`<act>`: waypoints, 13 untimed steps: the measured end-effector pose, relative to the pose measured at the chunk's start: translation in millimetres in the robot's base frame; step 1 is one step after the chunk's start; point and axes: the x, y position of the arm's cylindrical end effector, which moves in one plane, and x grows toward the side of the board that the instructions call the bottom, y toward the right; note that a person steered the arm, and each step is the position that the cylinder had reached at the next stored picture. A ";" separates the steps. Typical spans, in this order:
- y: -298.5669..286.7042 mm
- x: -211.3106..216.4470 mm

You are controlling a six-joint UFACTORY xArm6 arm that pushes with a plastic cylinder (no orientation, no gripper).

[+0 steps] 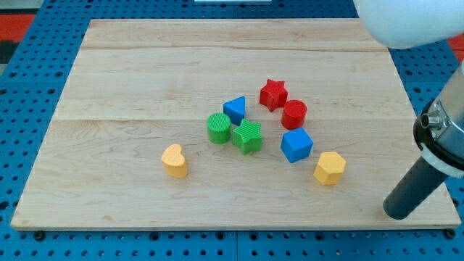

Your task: Place red star right to the red circle

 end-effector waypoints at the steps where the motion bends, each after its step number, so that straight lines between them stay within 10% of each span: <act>1: -0.2 1.4; 4: 28.4 -34.3; 6: -52.7 -159.7; 10: -133.3 -146.3; 13: -187.0 -259.9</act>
